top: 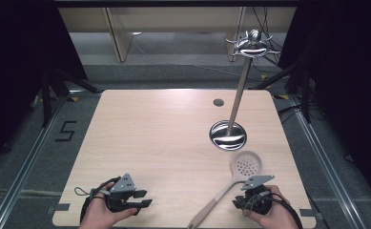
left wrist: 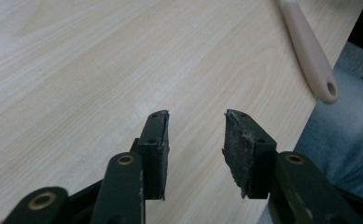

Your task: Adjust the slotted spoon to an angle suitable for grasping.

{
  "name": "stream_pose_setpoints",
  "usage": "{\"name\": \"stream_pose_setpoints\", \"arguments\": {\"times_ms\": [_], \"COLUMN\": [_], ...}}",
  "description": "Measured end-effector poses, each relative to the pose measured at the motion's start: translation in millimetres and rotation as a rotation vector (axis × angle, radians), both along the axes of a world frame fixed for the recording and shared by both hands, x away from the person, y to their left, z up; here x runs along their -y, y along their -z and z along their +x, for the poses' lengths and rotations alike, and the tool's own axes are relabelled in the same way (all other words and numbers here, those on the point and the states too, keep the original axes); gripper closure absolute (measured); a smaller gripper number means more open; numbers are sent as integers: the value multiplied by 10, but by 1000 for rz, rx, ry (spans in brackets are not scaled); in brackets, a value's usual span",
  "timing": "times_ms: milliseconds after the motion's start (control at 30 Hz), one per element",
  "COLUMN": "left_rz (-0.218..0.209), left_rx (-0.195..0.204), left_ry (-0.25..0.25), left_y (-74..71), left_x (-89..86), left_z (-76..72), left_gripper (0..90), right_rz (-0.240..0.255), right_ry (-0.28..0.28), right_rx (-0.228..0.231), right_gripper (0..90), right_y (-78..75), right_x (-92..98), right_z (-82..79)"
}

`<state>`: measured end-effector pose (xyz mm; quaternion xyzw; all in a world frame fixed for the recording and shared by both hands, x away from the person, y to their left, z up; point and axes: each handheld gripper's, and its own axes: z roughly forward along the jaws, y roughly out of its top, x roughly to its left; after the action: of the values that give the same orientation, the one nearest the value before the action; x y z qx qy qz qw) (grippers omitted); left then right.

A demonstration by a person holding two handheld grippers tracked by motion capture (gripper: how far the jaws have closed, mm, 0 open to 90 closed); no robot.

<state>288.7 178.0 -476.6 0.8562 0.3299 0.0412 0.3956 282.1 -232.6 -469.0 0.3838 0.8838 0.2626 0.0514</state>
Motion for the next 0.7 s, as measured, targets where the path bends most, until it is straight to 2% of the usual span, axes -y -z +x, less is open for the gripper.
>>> {"name": "stream_pose_setpoints", "arguments": {"times_ms": [67, 100, 133, 167, 200, 233, 267, 367, 400, 467, 600, 667, 700], "left_rz": [7, 1, 13, -12, -16, 5, -8, 4, 4, -24, 1, -12, -9], "left_rx": [4, -23, -24, -45, -37, -33, -38, -39, -33, -41, -18, -23, -28], "left_ry": [16, 2, 16, -4, 2, 12, 10, 4, 19, 0, 23, 20, 11], "left_y": [17, 40, 61, 66, 64, 59, 63, 79, 75, 65, 45, 45, 40], "left_x": [-4, 3, -1, 17, 19, 8, 13, 0, -7, 2, -11, 0, 3], "left_z": [28, 33, 74, 70, 82, 97, 88, 56, 49, 19, 19, 12, 3], "left_gripper": [586, 586, 587, 588, 588, 588, 588, 590, 591, 594, 601, 601, 601], "right_rz": [3, -5, -9, -7, -9, -18, -21, -36, -48, -49, -59, -58, -61], "right_ry": [-22, -31, -69, -80, -90, -108, -112, -139, -132, -116, -112, -109, -133], "right_rx": [-15, -11, -39, -44, -63, -61, -80, -94, -90, -93, -89, -98, -98], "right_gripper": [812, 834, 891, 900, 900, 900, 900, 900, 900, 900, 900, 900, 900], "right_y": [-6, 3, -7, -3, -5, 3, 5, 16, 9, -8, -23, -18, -12], "right_x": [-17, -48, -101, -137, -174, -198, -239, -327, -348, -380, -419, -447, -494], "right_z": [-6, -14, -42, -59, -78, -75, -93, -92, -90, -84, -50, -59, -66]}}
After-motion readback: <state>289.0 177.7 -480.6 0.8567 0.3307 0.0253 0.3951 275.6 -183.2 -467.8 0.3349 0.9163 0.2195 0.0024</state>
